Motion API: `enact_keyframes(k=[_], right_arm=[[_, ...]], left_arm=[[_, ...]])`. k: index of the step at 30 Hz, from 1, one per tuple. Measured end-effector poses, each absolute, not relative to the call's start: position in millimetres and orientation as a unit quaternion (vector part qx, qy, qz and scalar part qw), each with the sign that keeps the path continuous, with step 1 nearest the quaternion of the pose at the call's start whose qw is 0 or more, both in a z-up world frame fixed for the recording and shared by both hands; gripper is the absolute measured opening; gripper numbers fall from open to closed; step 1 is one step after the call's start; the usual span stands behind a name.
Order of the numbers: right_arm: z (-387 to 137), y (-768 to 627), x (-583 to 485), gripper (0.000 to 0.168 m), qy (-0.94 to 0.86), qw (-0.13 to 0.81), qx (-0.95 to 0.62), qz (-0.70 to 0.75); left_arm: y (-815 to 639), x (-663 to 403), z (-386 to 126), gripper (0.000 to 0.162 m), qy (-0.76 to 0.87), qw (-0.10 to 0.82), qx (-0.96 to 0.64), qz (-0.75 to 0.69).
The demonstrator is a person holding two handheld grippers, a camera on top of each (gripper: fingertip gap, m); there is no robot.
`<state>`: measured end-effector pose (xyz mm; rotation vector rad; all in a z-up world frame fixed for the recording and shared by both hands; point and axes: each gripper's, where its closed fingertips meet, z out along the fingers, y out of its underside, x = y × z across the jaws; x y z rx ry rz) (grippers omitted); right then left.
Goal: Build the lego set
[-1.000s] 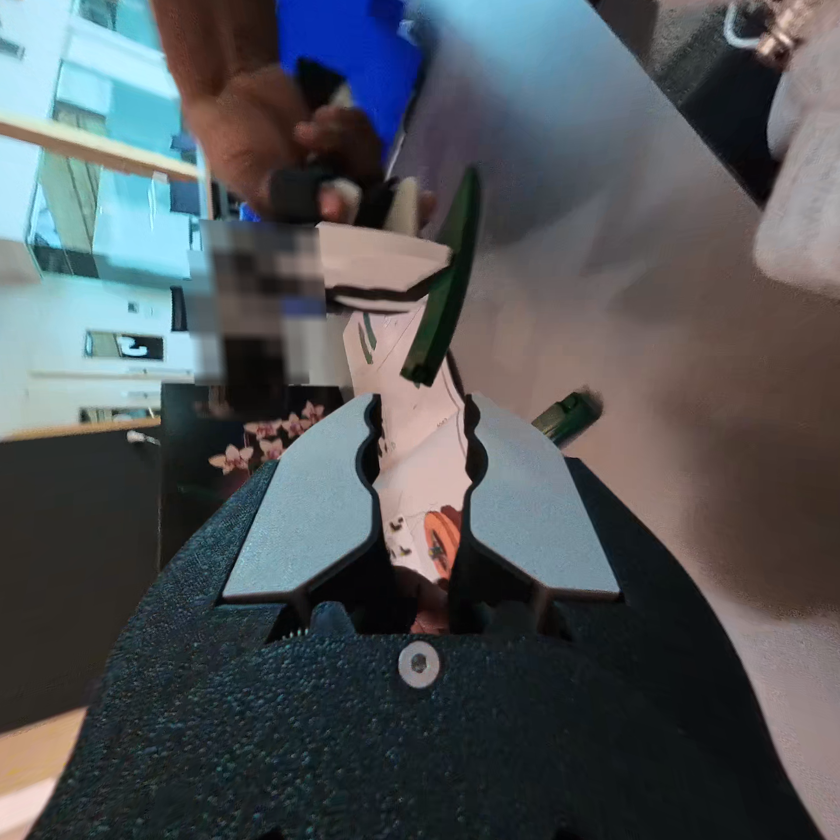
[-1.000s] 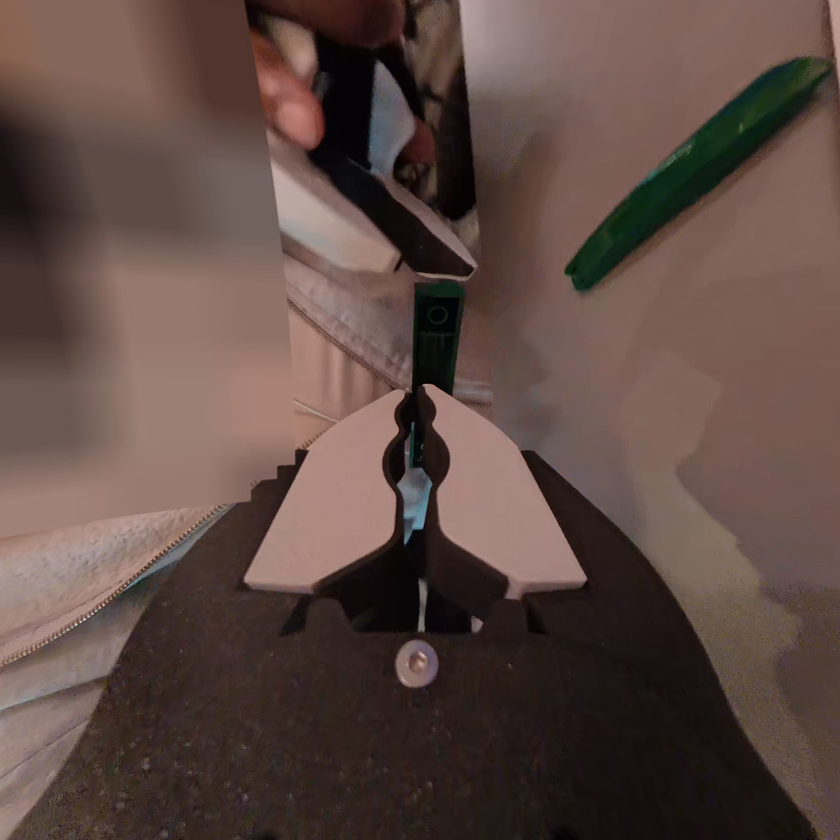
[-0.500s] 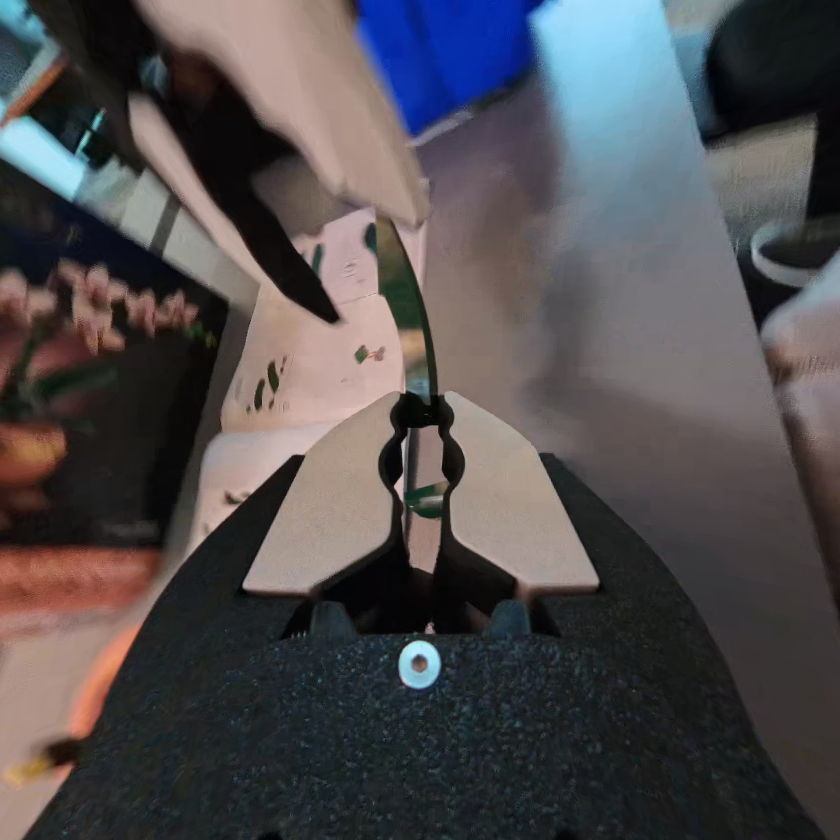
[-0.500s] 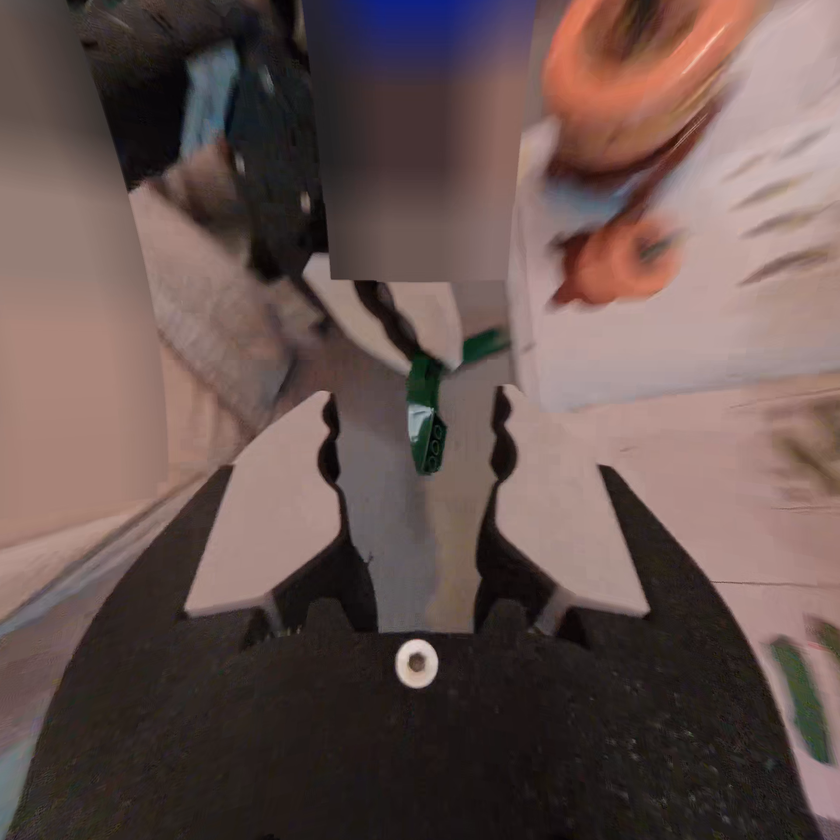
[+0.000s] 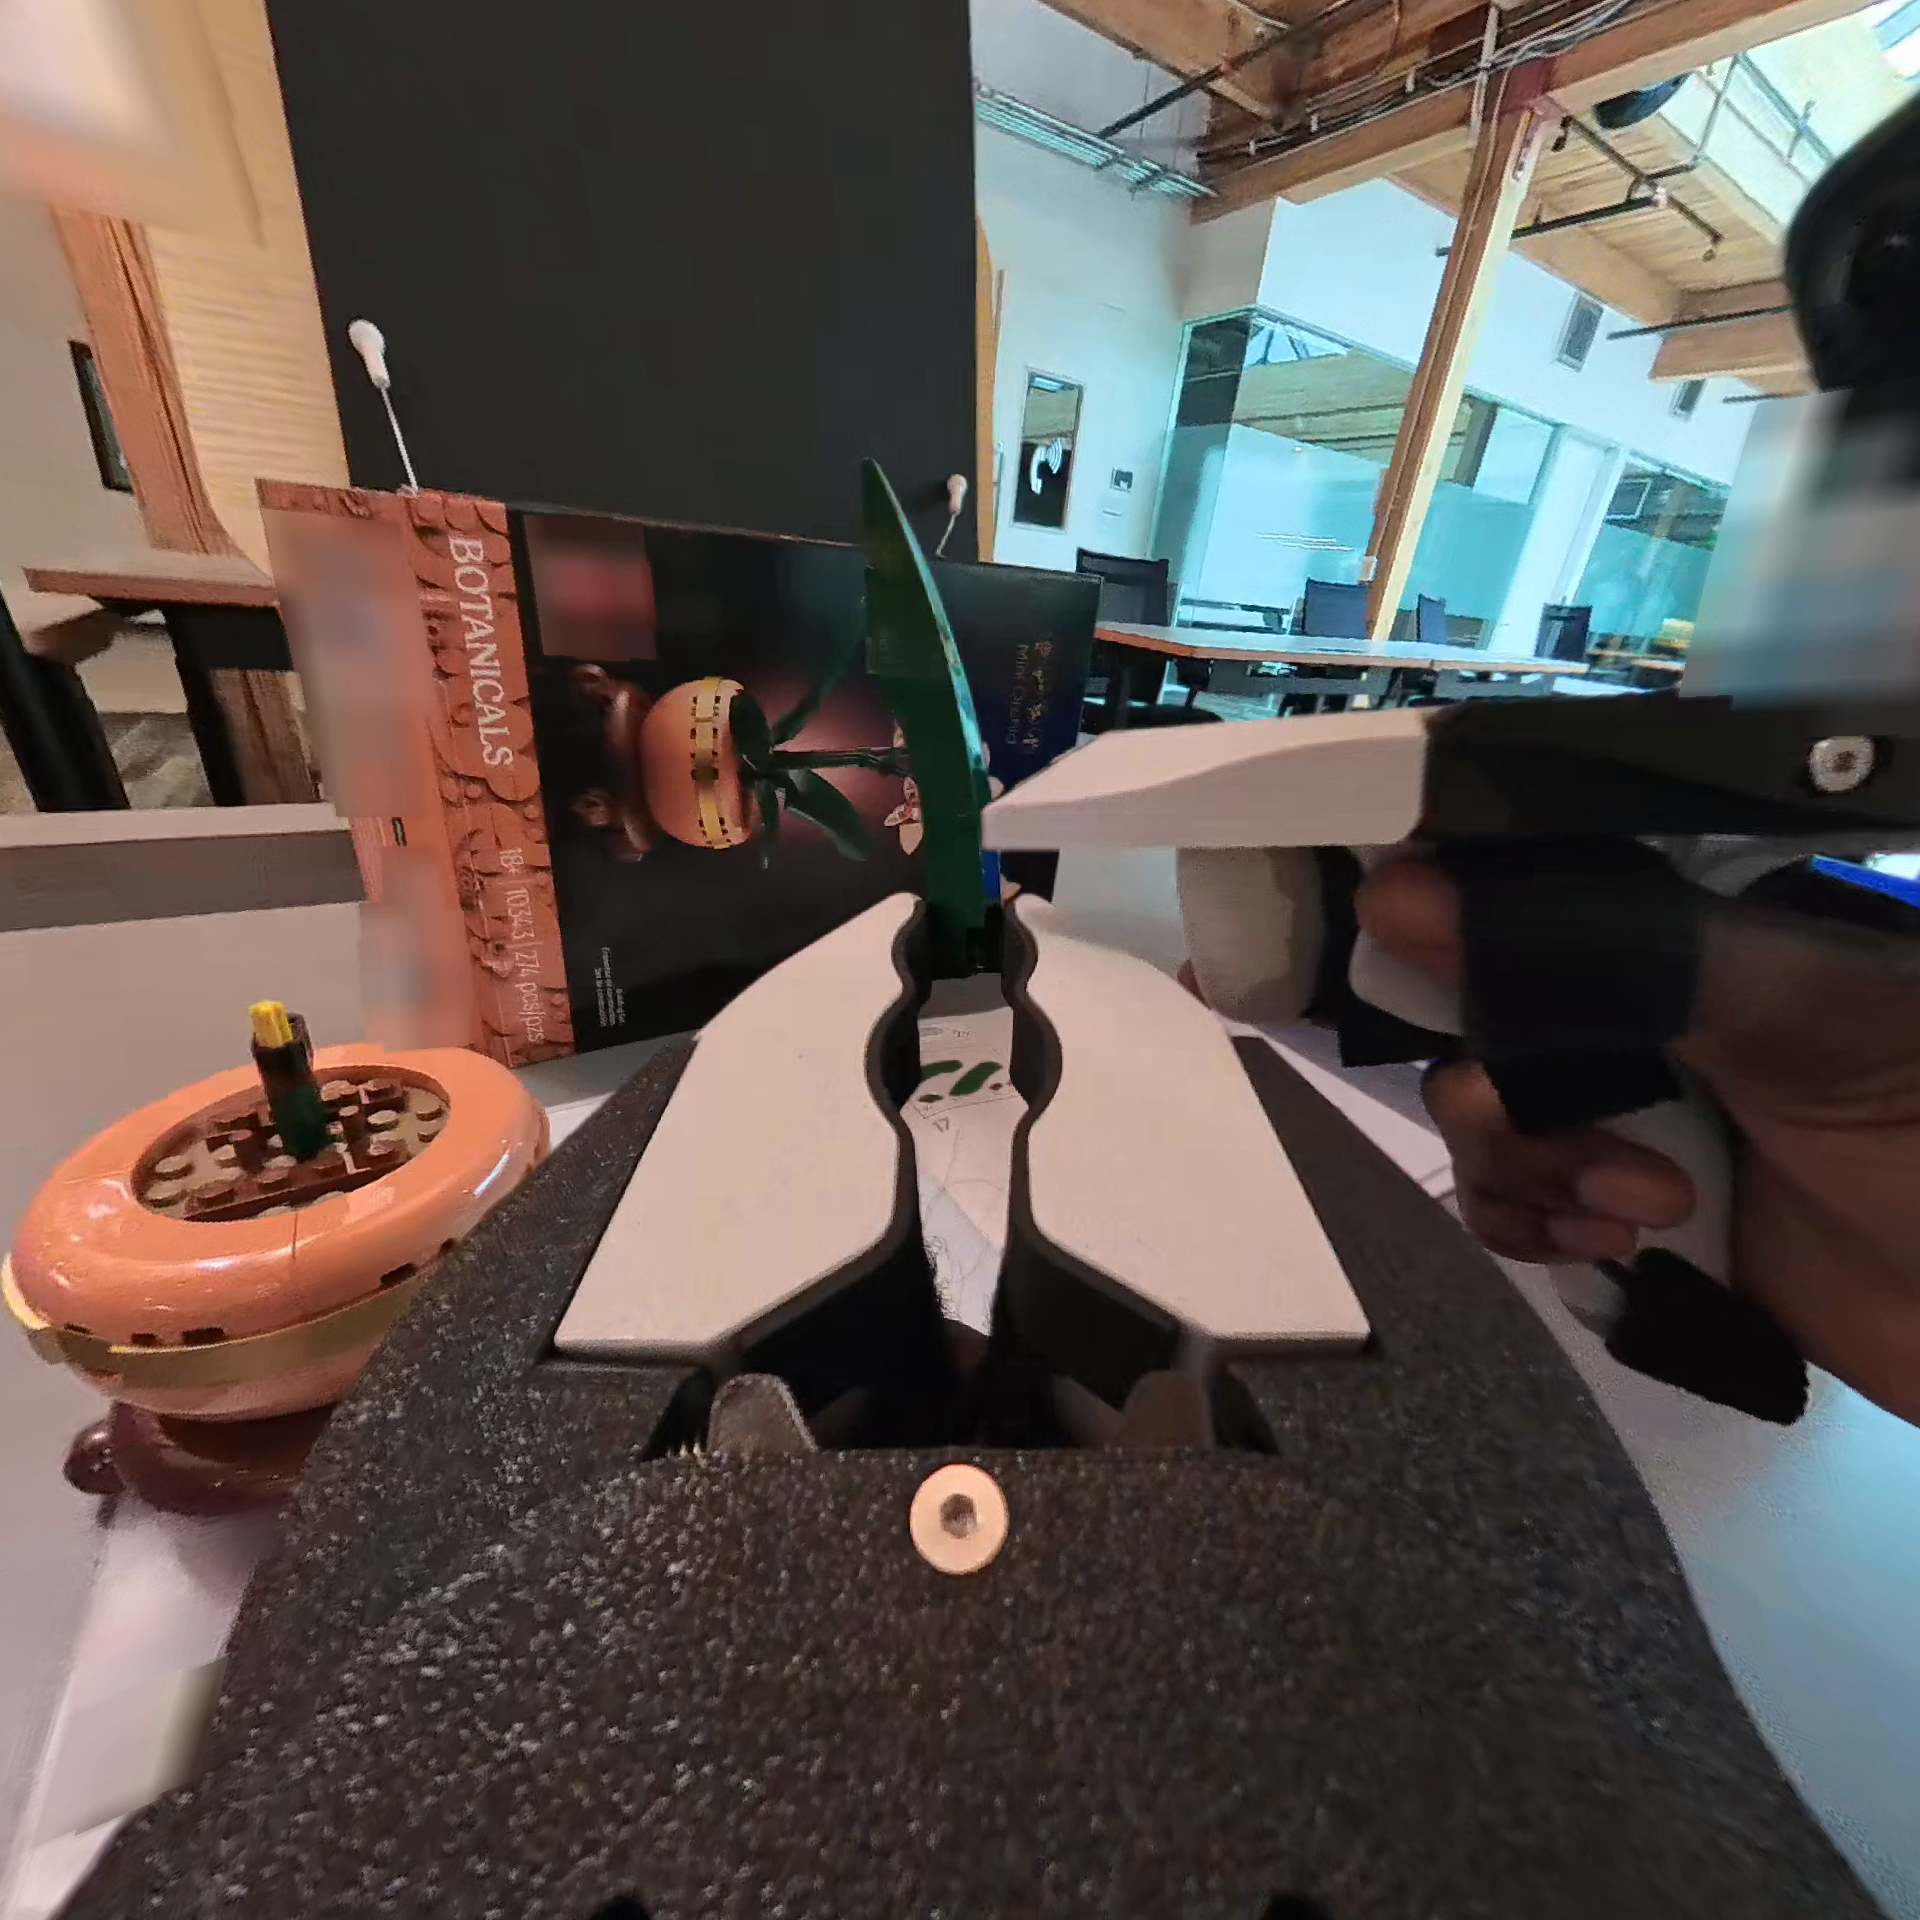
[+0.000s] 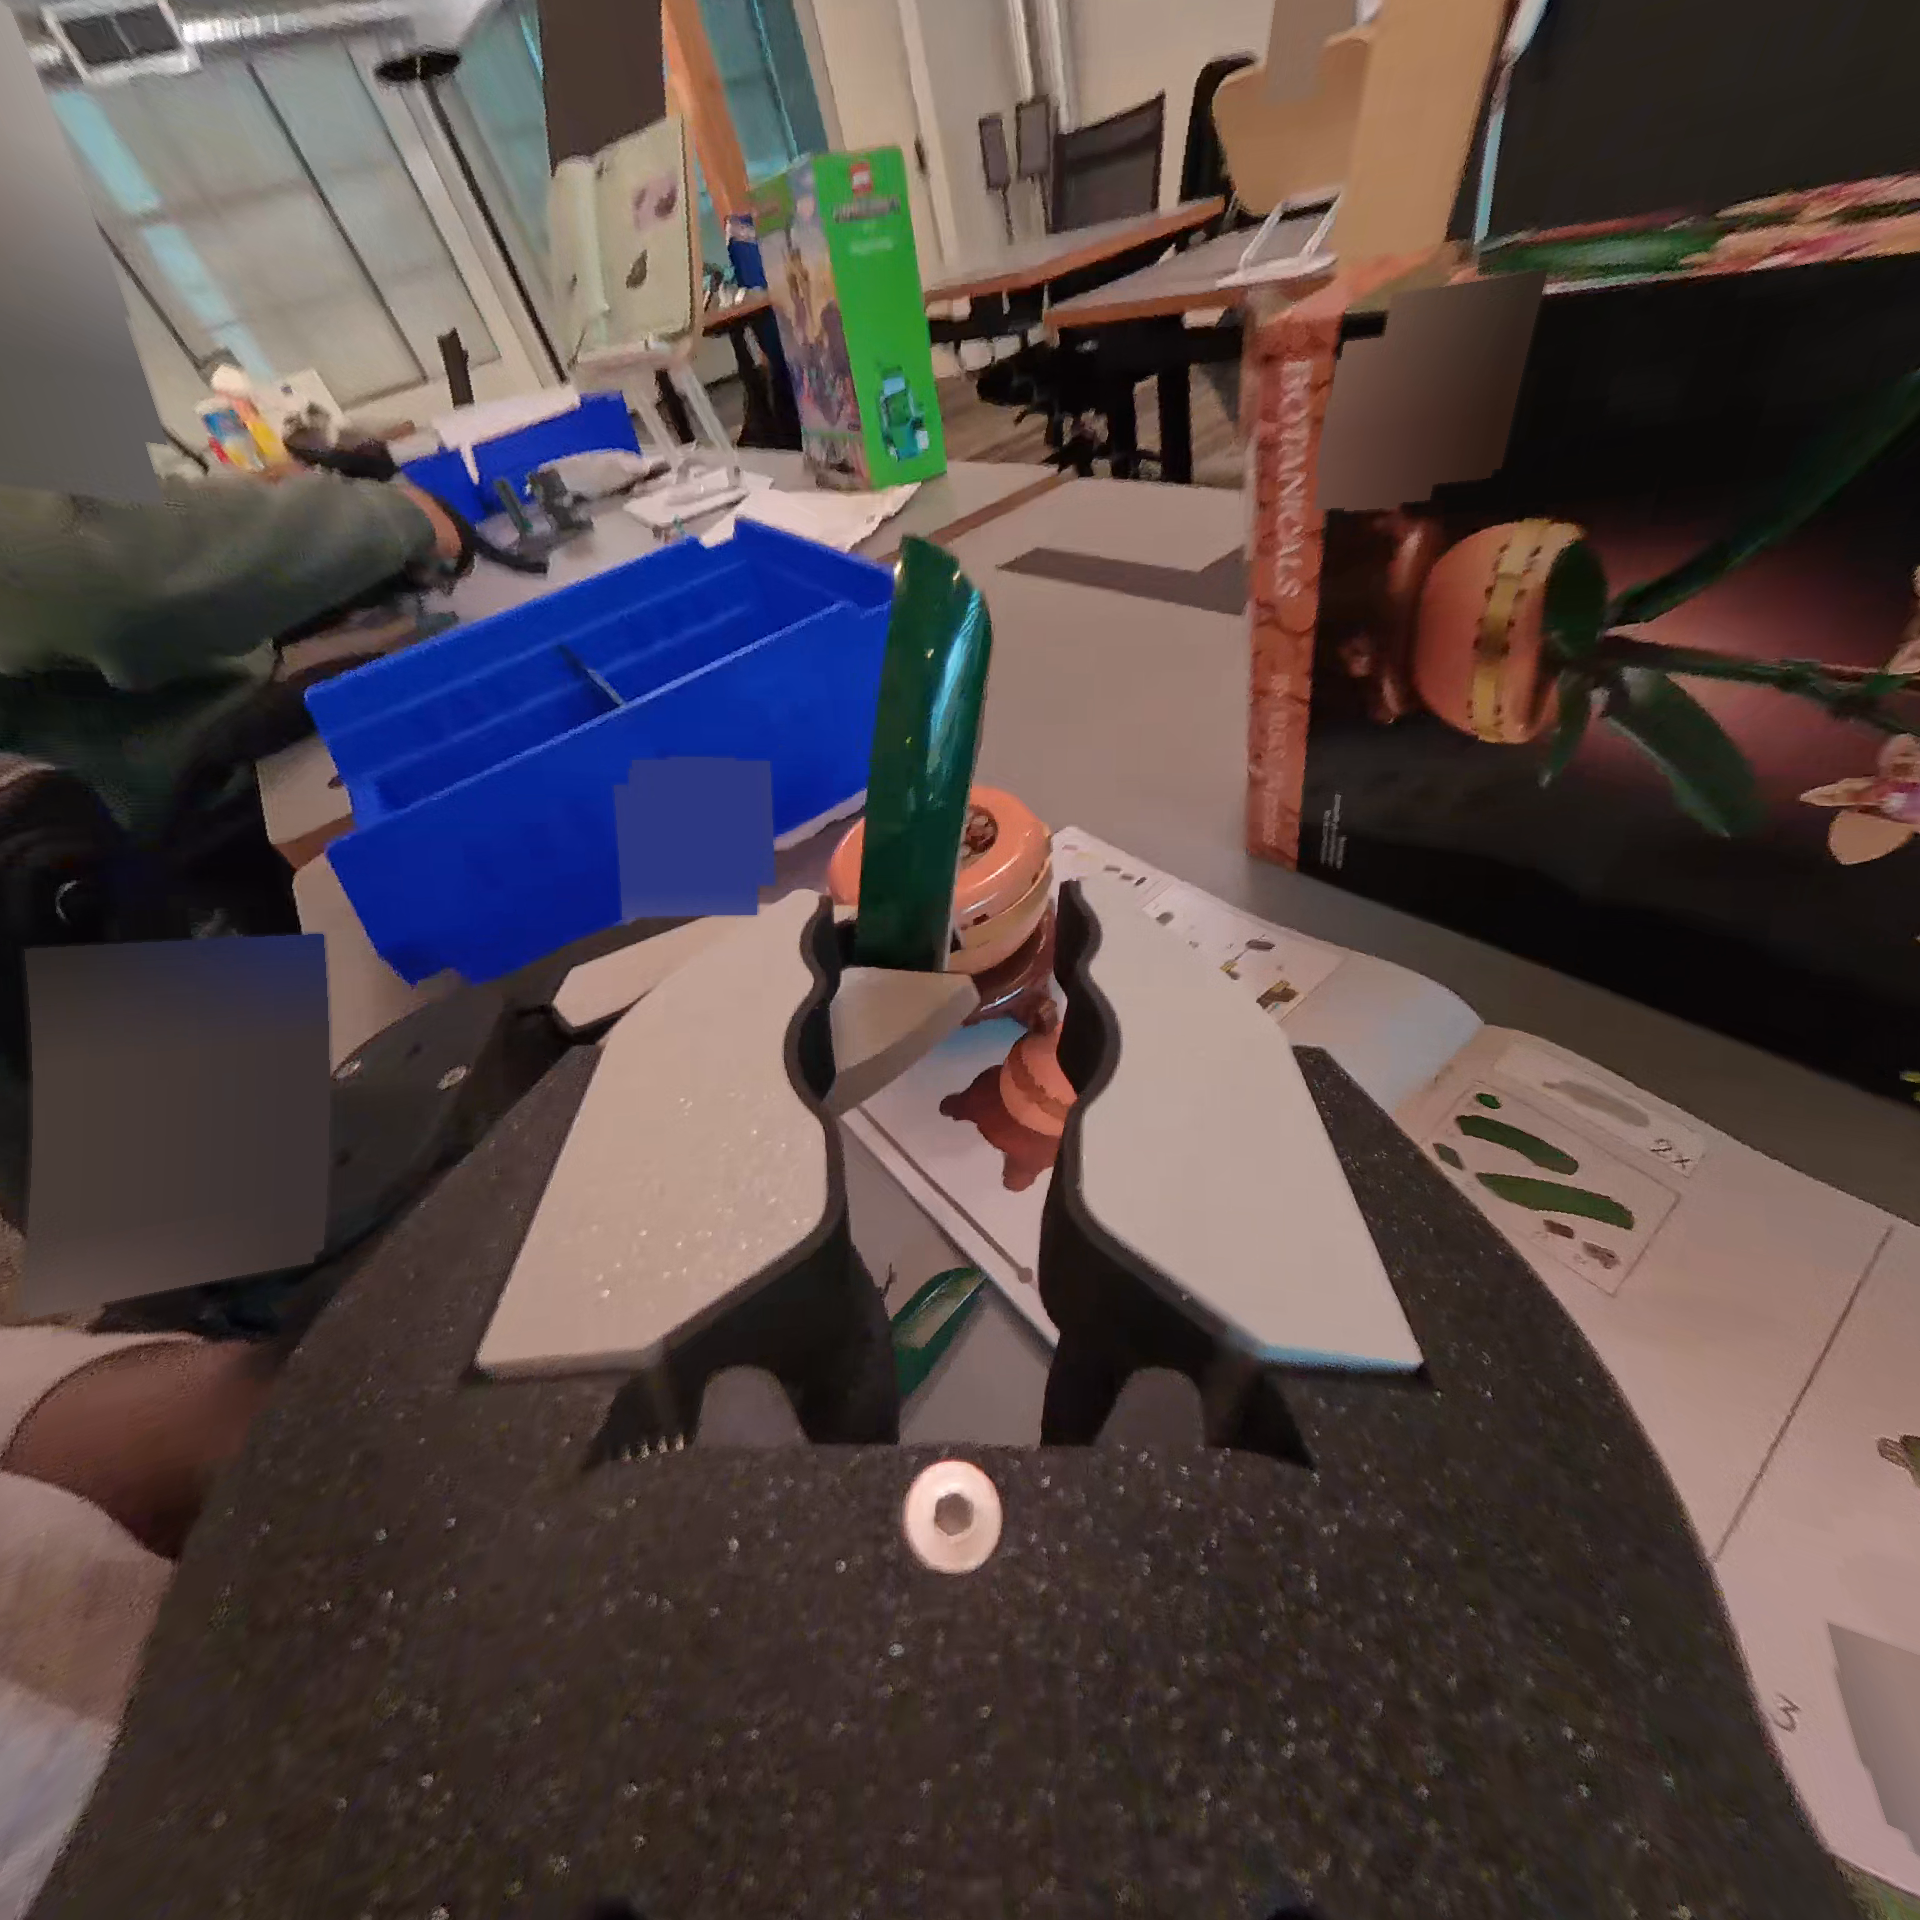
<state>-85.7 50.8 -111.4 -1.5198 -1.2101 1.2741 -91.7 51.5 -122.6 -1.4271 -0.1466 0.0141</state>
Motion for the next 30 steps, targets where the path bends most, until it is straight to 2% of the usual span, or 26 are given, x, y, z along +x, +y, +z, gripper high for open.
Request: enact_keyframes(k=[1,3,6,8,10,14,17,21,26,28,30], right_arm=[[-114,47,-88,0.038,-0.485,0.392,-0.598,0.504],[-112,42,-91,0.018,-0.481,0.394,-0.590,0.515],[-115,45,-81,0.017,-0.500,0.393,-0.602,0.483],[-116,56,-64,0.017,-0.501,0.405,-0.627,0.439],[-143,56,-42,0.017,-0.534,0.342,-0.683,0.362],[-212,26,-11,0.017,-0.582,0.190,-0.760,0.219],[-235,16,-8,0.017,-0.575,0.136,-0.791,0.159],[-242,13,-11,0.017,-0.553,0.114,-0.818,0.109],[-246,7,-18,0.018,-0.525,0.103,-0.839,0.100],[-243,2,-25,0.035,-0.512,0.100,-0.844,0.125],[-238,1,-24,0.041,-0.511,0.103,-0.843,0.132]], left_arm=[[51,-91,-123,0.011,-0.064,0.754,-0.653,0.008],[52,-86,-126,0.012,-0.054,0.752,-0.657,0.003],[50,-76,-131,0.013,0.005,0.733,-0.680,0.002],[42,-78,-140,0.037,0.074,0.696,-0.714,0.009],[28,-97,-139,0.045,0.118,0.681,-0.723,0.029],[4,-142,-127,0.035,0.132,0.695,-0.703,0.075],[-4,-164,-136,0.028,0.136,0.689,-0.696,0.146],[-7,-174,-149,0.027,0.182,0.665,-0.684,0.240],[-12,-159,-157,0.027,0.208,0.670,-0.683,0.204],[-14,-160,-158,0.026,0.203,0.677,-0.682,0.186],[-14,-162,-159,0.027,0.193,0.680,-0.688,0.166]])
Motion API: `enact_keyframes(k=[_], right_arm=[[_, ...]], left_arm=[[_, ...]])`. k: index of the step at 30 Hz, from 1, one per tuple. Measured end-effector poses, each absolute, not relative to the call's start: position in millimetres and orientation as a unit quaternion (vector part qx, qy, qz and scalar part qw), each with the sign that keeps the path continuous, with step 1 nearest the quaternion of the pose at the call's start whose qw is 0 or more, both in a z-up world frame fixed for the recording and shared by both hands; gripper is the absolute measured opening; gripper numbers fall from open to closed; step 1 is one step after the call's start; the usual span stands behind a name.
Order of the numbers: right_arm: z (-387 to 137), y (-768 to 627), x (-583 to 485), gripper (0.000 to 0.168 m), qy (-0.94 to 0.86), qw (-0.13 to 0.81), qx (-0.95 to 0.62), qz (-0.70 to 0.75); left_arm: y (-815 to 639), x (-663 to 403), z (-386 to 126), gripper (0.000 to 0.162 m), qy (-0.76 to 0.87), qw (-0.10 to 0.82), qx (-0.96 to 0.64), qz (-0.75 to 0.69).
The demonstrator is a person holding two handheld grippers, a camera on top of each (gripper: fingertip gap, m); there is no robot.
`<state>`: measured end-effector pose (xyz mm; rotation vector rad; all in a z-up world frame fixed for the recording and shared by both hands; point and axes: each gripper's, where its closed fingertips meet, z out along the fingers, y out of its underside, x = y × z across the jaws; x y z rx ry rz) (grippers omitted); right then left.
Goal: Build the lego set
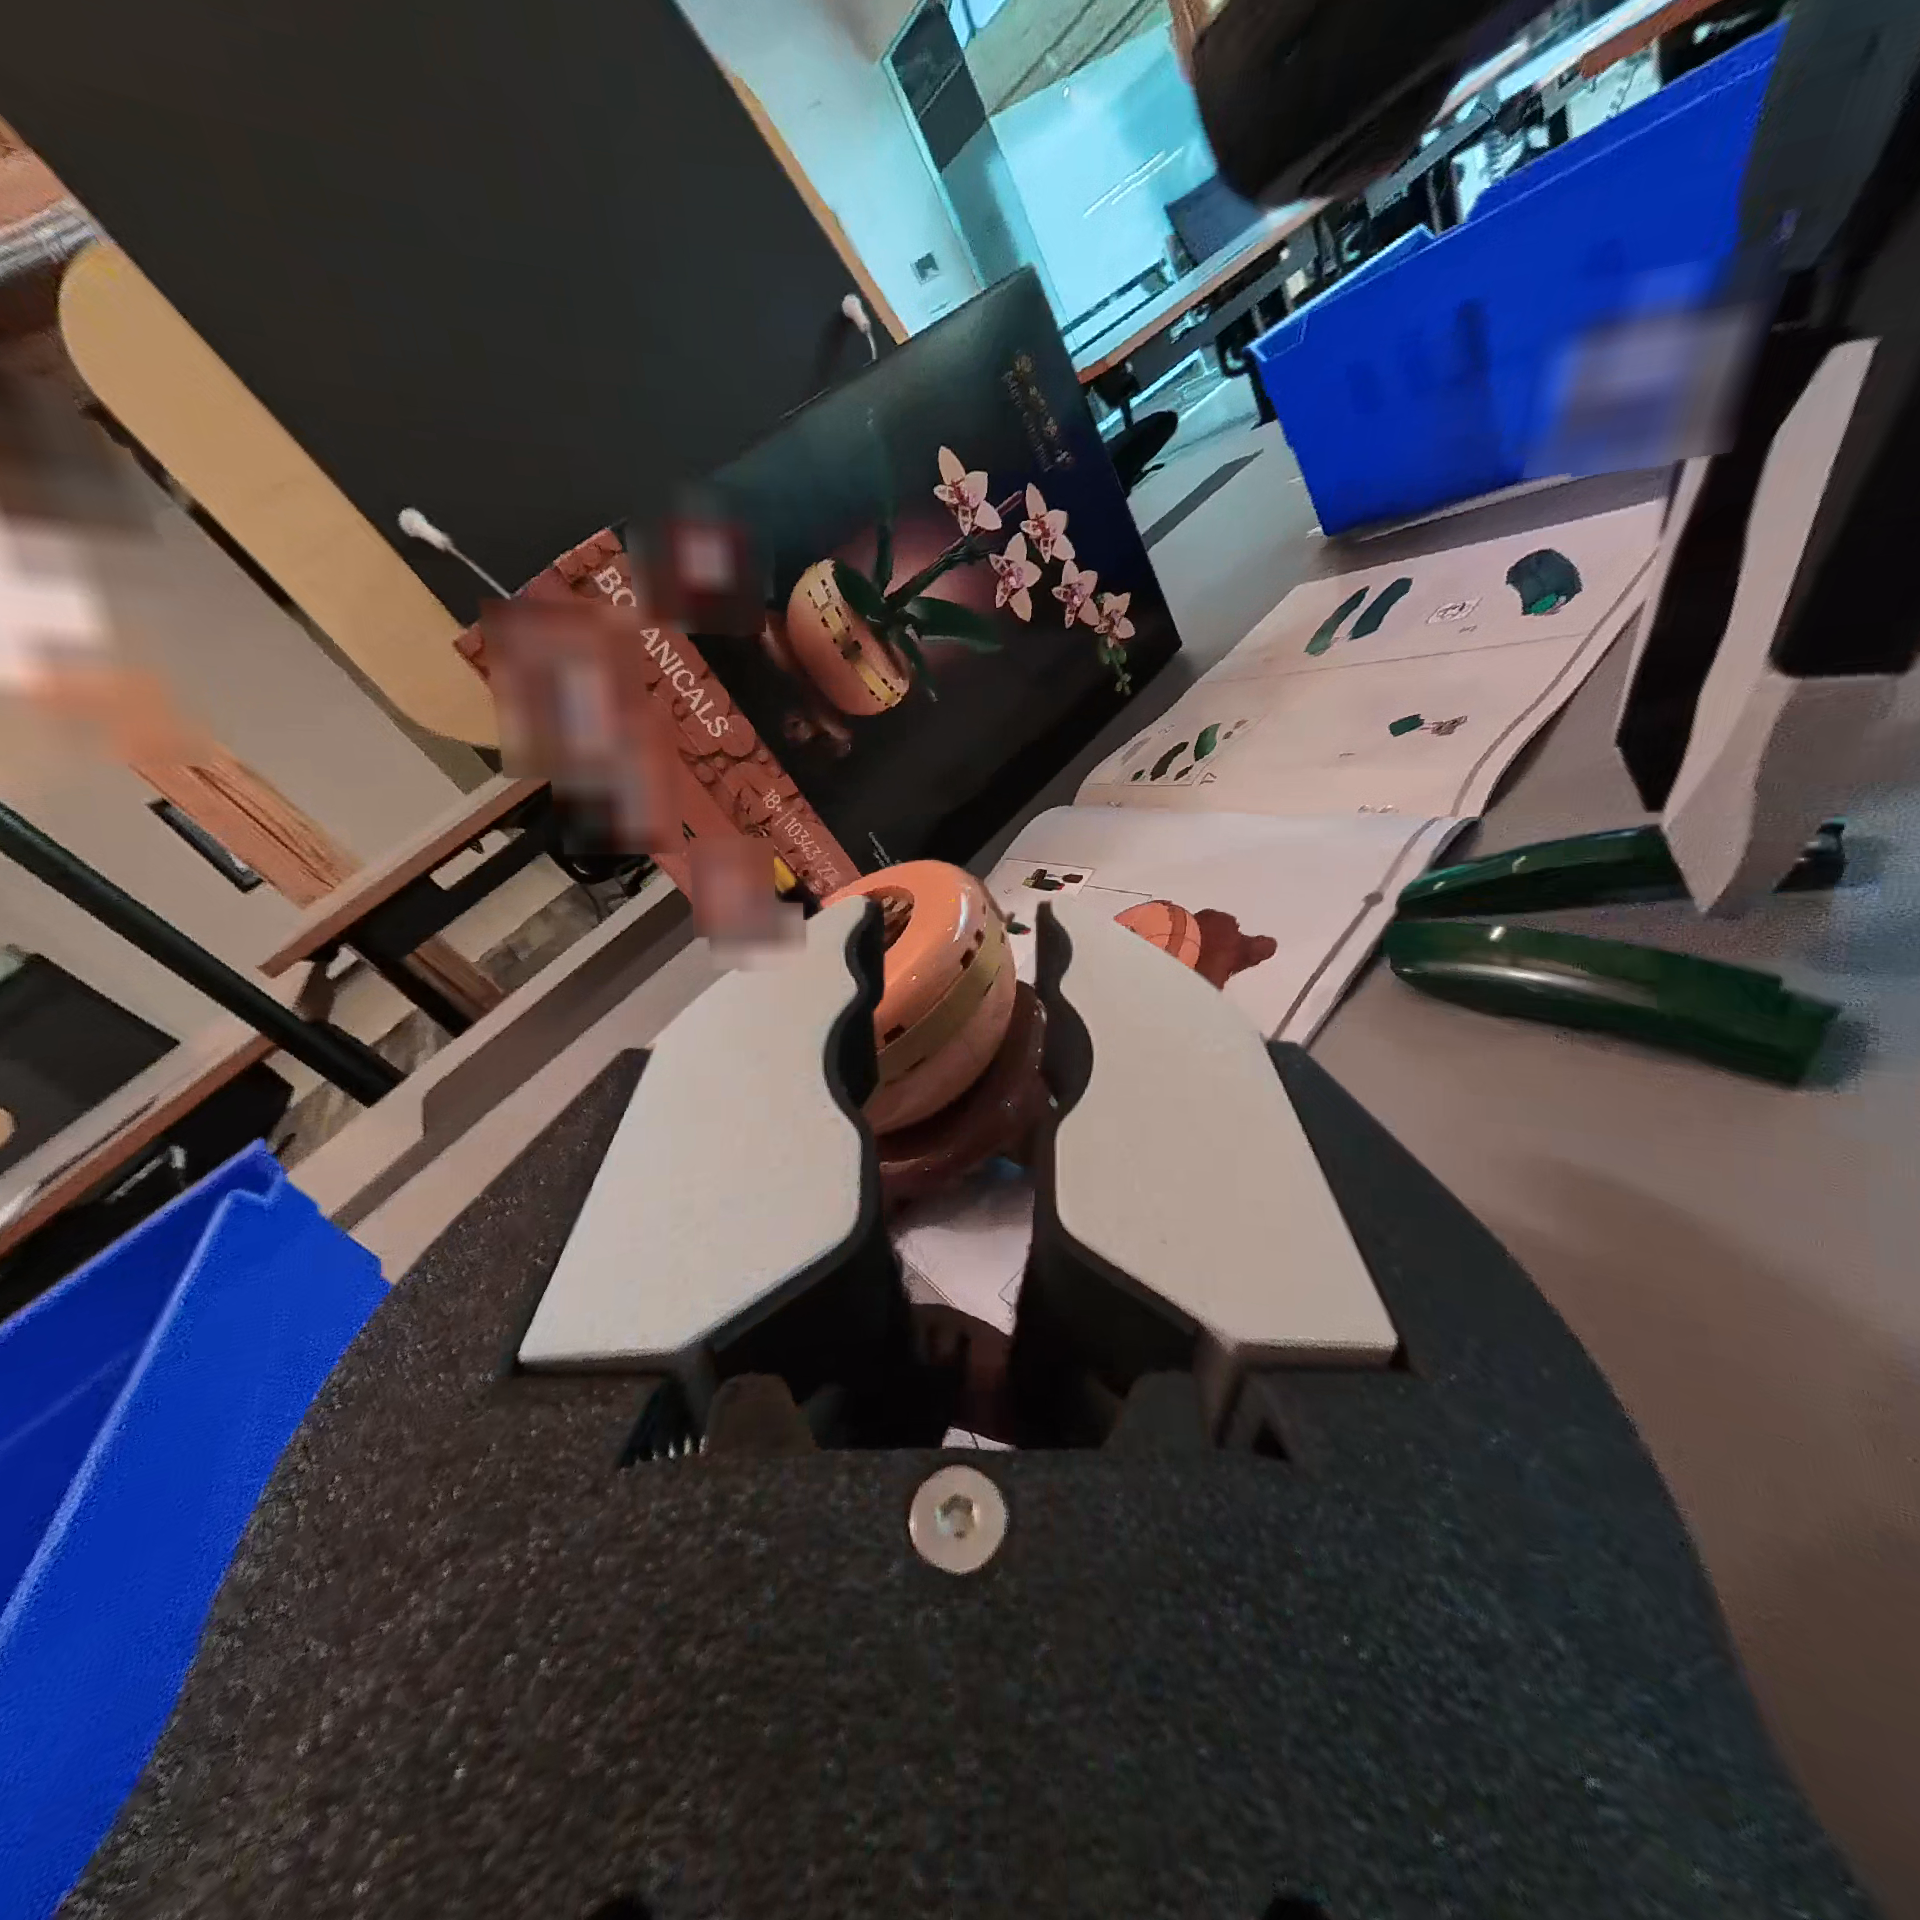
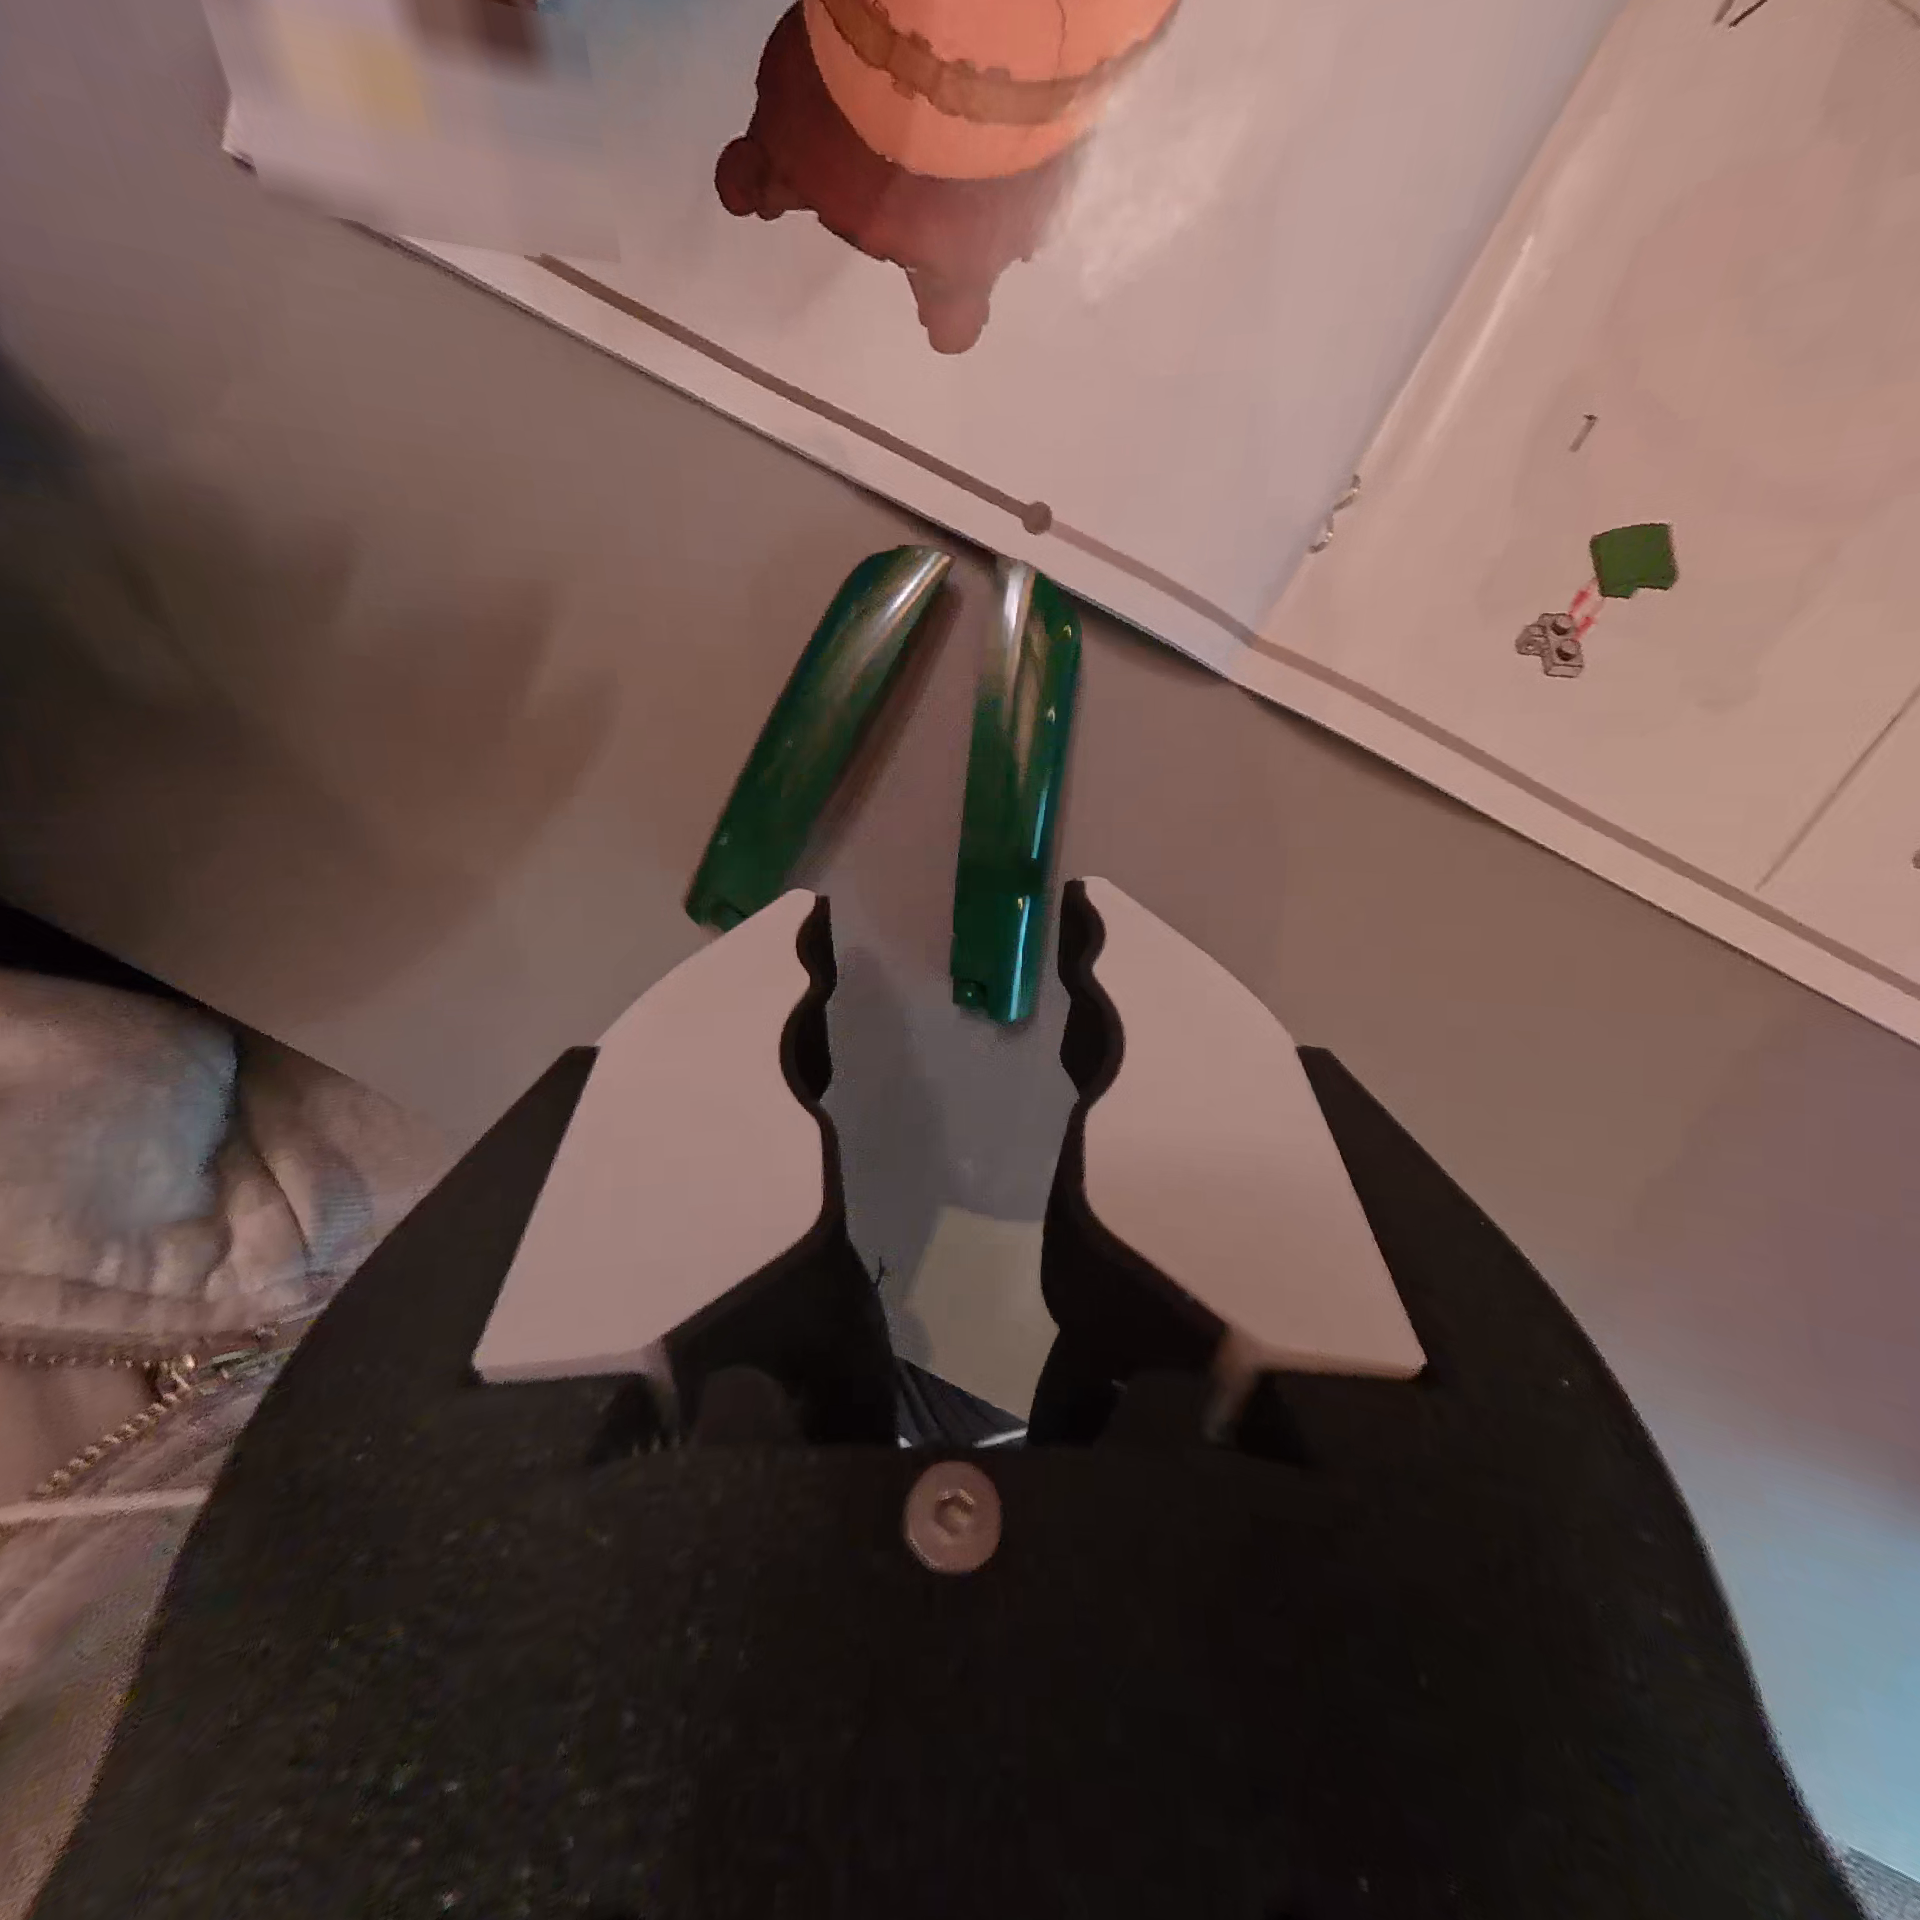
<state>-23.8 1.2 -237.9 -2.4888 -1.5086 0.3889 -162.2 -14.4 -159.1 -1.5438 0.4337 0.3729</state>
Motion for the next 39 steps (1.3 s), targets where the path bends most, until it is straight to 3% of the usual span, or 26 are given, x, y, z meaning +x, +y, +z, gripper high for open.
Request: enact_keyframes(k=[7,11,19,20,39], right_arm=[[-249,-8,-5,0.037,-0.529,0.074,-0.824,0.190],[-241,-33,-19,0.037,-0.530,0.038,-0.791,0.305],[-242,0,-23,0.033,-0.591,0.098,-0.728,0.335],[-244,4,-23,0.032,-0.608,0.099,-0.716,0.329],[-245,5,-34,0.028,-0.726,0.105,-0.567,0.375]], left_arm=[[-12,-163,-166,0.026,0.189,0.665,-0.707,0.150],[-15,-128,-204,0.025,0.298,0.579,-0.754,0.091],[-32,-72,-243,0.023,0.403,0.451,-0.796,-0.005],[-30,-72,-247,0.017,0.402,0.440,-0.803,0.007],[-6,-84,-248,0.015,0.378,0.393,-0.834,0.077]])
